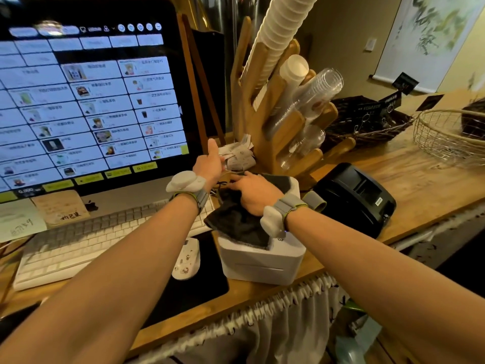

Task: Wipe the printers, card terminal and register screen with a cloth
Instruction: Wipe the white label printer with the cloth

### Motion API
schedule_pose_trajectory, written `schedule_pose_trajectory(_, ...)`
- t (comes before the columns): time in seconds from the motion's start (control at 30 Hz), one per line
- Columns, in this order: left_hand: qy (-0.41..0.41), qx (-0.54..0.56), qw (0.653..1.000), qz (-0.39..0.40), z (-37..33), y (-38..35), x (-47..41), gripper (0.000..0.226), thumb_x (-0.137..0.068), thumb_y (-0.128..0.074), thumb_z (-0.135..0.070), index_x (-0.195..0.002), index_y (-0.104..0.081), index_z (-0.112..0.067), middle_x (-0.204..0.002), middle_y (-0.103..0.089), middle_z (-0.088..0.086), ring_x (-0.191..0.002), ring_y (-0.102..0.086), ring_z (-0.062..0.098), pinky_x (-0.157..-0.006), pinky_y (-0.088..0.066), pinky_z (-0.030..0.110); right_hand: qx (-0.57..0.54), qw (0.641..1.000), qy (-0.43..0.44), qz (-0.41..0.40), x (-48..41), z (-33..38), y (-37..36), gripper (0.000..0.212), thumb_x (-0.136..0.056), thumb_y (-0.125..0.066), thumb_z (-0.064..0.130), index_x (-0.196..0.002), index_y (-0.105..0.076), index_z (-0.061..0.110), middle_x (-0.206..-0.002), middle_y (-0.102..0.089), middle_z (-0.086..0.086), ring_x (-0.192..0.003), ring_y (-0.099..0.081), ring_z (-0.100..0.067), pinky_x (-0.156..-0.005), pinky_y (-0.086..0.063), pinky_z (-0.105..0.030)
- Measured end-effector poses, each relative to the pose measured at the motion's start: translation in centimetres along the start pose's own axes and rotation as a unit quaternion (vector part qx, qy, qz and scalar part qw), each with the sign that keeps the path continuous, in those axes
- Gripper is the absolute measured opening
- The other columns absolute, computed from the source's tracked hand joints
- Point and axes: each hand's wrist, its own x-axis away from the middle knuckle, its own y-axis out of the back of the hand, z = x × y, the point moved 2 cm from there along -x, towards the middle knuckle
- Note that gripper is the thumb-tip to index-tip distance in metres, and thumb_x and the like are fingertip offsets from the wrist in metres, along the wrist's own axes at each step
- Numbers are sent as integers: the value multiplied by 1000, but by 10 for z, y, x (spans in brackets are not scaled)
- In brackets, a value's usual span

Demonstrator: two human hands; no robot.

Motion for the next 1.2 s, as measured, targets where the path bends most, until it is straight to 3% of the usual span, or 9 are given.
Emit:
schedule_pose_trajectory(0.27, 4, 6, 1000, 10, 5, -2, 4, 76, -97, -8, -58, -114, -68, -13, -109, -70, 12, -106, -61, 30, -101, -42, 44, -24, 999, -43, -19, 9, -5, -21, 72, -89, -23, 67, -146, -25, 24, -158, -12, -4, -142, -5, -42, -115, -8, -54)
schedule_pose_trajectory(0.43, -3, 9, 1000, 27, 5, -2, 7, 73, -98, -12, -57, -116, -67, -12, -109, -69, 11, -108, -60, 30, -103, -42, 44, 17, 994, 76, -71, 6, 16, -28, 41, -95, -33, 41, -126, -48, 19, -144, -35, -5, -131, -25, -32, -103, -25, -49)
schedule_pose_trajectory(0.53, -3, 13, 1000, 27, 11, -1, 6, 73, -97, -11, -58, -115, -66, -13, -112, -69, 9, -107, -60, 26, -94, -41, 37, 2, 997, -16, -69, 5, 0, -17, 46, -97, -29, 37, -137, -37, 15, -149, -28, -11, -134, -25, -35, -107, -26, -48)
schedule_pose_trajectory(0.67, 10, -1, 1000, 27, 17, 4, 4, 73, -97, -11, -60, -112, -66, -16, -112, -69, 8, -106, -60, 25, -95, -41, 40, 14, 993, 92, -79, 7, 9, -24, 42, -97, -31, 35, -132, -45, 16, -145, -38, -6, -131, -31, -29, -102, -29, -45)
schedule_pose_trajectory(0.77, 9, -7, 999, 33, 19, 4, 6, 72, -97, -10, -58, -116, -65, -15, -114, -68, 7, -106, -59, 23, -94, -40, 39, 7, 996, -12, -83, 6, -7, -18, 45, -97, -30, 35, -136, -37, 14, -145, -33, -11, -130, -32, -33, -104, -30, -47)
schedule_pose_trajectory(0.9, 9, -20, 999, 39, 19, 0, 7, 71, -98, -12, -57, -117, -66, -16, -118, -67, 8, -111, -59, 26, -99, -40, 41, 18, 993, 99, -55, 13, 1, -28, 47, -98, -29, 36, -140, -38, 17, -149, -33, -7, -133, -28, -30, -107, -27, -49)
schedule_pose_trajectory(1.0, 6, -30, 998, 55, 19, -2, 7, 71, -98, -11, -58, -122, -63, -16, -129, -61, 9, -119, -54, 28, -106, -38, 44, 24, 996, -16, -90, 13, -17, -22, 49, -98, -29, 37, -142, -30, 15, -149, -28, -10, -135, -24, -34, -109, -25, -51)
schedule_pose_trajectory(1.1, -1, -57, 996, 68, 20, -4, 6, 72, -98, -10, -58, -127, -60, -16, -134, -58, 9, -123, -52, 29, -108, -36, 46, 20, 994, 89, -55, 20, -5, -31, 50, -98, -28, 38, -143, -29, 18, -153, -24, -9, -139, -20, -31, -110, -21, -50)
schedule_pose_trajectory(1.2, 9, -66, 994, 91, 19, -10, 5, 71, -98, -10, -58, -129, -57, -16, -137, -54, 10, -126, -48, 30, -108, -35, 44, 27, 996, -13, -87, 21, -23, -25, 50, -98, -28, 37, -144, -27, 17, -152, -23, -9, -137, -23, -32, -109, -23, -48)
